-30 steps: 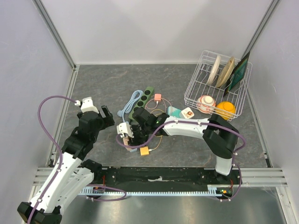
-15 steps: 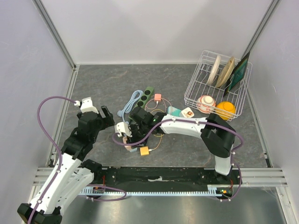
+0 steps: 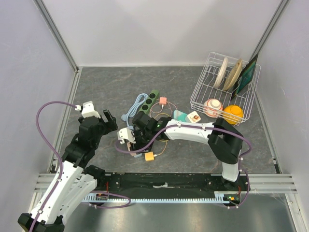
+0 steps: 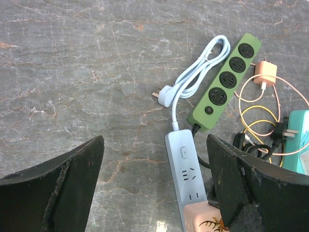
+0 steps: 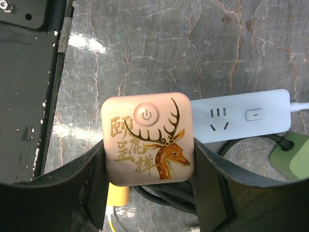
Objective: Insert the plug
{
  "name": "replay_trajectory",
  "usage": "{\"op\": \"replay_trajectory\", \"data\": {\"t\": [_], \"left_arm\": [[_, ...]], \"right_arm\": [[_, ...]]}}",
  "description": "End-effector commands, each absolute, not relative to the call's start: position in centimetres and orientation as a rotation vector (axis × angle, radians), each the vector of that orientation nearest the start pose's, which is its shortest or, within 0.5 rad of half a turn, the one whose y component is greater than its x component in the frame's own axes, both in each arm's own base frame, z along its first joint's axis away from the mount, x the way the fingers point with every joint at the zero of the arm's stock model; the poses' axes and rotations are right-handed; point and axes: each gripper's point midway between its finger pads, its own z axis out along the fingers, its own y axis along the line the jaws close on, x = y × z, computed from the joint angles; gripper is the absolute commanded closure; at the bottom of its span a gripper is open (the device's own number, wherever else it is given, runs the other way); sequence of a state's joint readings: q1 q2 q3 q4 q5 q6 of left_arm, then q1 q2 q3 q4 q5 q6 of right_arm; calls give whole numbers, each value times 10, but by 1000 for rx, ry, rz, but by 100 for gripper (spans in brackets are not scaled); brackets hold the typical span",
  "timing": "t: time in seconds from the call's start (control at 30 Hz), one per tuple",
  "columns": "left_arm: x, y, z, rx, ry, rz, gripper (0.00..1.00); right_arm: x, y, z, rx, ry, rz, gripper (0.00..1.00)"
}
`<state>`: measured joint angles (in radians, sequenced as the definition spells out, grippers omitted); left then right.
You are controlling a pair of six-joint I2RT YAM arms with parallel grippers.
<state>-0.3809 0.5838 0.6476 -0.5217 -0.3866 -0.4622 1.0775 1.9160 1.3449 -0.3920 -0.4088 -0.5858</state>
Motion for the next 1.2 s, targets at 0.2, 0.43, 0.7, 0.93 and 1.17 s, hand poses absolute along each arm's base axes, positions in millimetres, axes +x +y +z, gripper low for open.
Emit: {"op": "replay_trajectory", "data": {"t": [0.2,0.43,0.7,0.93,1.17], "left_arm": [[248,-46,202,-346,1924,-182,7],[248,-50,201,-330,1933,-202,7],[247,-46,206,-341,1905,-197,7],[245,-43,210,-351,1887,-193,7],[244,-41,210,-359,1882,-187,7]], "right_arm": [[167,238,-60,-2378,2133,-133,100],[160,243,-61,-2330,2161,-32,100],[190,292,-30,-2291,2042,-48,96],[195,306,-16,-2304,2007,-52,37],[189,331,16,-2253,1925,97,2]]}}
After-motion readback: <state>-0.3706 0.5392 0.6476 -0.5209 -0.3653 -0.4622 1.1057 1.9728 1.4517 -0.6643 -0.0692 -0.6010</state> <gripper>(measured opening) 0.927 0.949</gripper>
